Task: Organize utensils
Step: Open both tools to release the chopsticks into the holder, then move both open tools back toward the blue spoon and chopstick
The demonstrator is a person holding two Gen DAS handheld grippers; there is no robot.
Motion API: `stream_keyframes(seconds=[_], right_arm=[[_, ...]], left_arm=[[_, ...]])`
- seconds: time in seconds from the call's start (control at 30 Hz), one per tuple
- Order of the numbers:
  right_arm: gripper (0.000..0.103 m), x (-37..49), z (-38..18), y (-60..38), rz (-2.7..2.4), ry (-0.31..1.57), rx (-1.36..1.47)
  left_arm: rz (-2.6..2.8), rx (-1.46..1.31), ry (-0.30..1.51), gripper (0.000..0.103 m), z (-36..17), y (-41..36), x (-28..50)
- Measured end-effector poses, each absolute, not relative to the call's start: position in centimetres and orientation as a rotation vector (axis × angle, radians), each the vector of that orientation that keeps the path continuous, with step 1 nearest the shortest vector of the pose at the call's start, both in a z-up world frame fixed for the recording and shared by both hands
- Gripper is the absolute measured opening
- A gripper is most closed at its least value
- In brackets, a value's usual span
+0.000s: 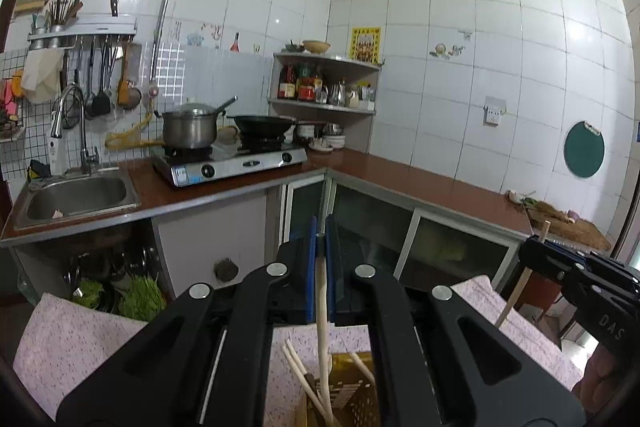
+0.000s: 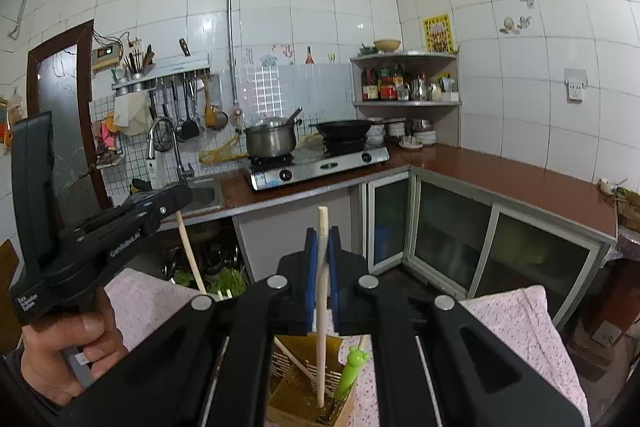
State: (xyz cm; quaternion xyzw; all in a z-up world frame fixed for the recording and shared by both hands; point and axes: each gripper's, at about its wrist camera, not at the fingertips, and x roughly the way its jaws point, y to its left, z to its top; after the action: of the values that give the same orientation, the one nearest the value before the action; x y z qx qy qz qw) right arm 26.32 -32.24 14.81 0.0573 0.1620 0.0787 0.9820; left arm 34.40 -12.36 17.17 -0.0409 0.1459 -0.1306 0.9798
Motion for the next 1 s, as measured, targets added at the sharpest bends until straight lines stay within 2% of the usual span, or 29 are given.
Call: stream_keyframes(seconds=[0.07, 0.17, 0.2, 0.53, 0.6, 0.67, 1.0], right_arm=[[0.007, 27.6, 13.4, -31.9, 0.163, 0.396, 0.102], [0.007, 28.1, 12.2, -32.4, 0.135, 0.426, 0.112], [0.008, 28.0, 12.2, -32.6, 0.133, 0.423, 0.119], [0.01, 21.5, 12.3, -36.0, 0.072, 0.371, 0.1], [0.016, 19.6, 11.4, -37.0, 0.059, 0.377, 0.104], [0.019, 17.2, 9.7, -38.0, 0.042, 0.397, 0.112], [0.019, 6.7, -0.5, -40.5, -0.011, 0.572, 0.155]], left_arm=[[-0.264, -0.074, 0.341, 0.004, 16.0, -12.5, 34.9], [-0.253, -0.076, 0.388, 0.024, 14.7, -12.2, 35.2], [-0.254, -0.084, 0.394, 0.027, 14.5, -11.8, 35.0], [-0.175, -0.094, 0.418, 0.035, 13.9, -6.6, 28.6], [-0.162, -0.096, 0.437, 0.038, 13.0, -5.6, 27.0], [-0.147, -0.106, 0.461, 0.038, 11.4, -4.2, 24.6], [-0.147, -0.158, 0.622, 0.039, 2.5, -3.0, 13.6]])
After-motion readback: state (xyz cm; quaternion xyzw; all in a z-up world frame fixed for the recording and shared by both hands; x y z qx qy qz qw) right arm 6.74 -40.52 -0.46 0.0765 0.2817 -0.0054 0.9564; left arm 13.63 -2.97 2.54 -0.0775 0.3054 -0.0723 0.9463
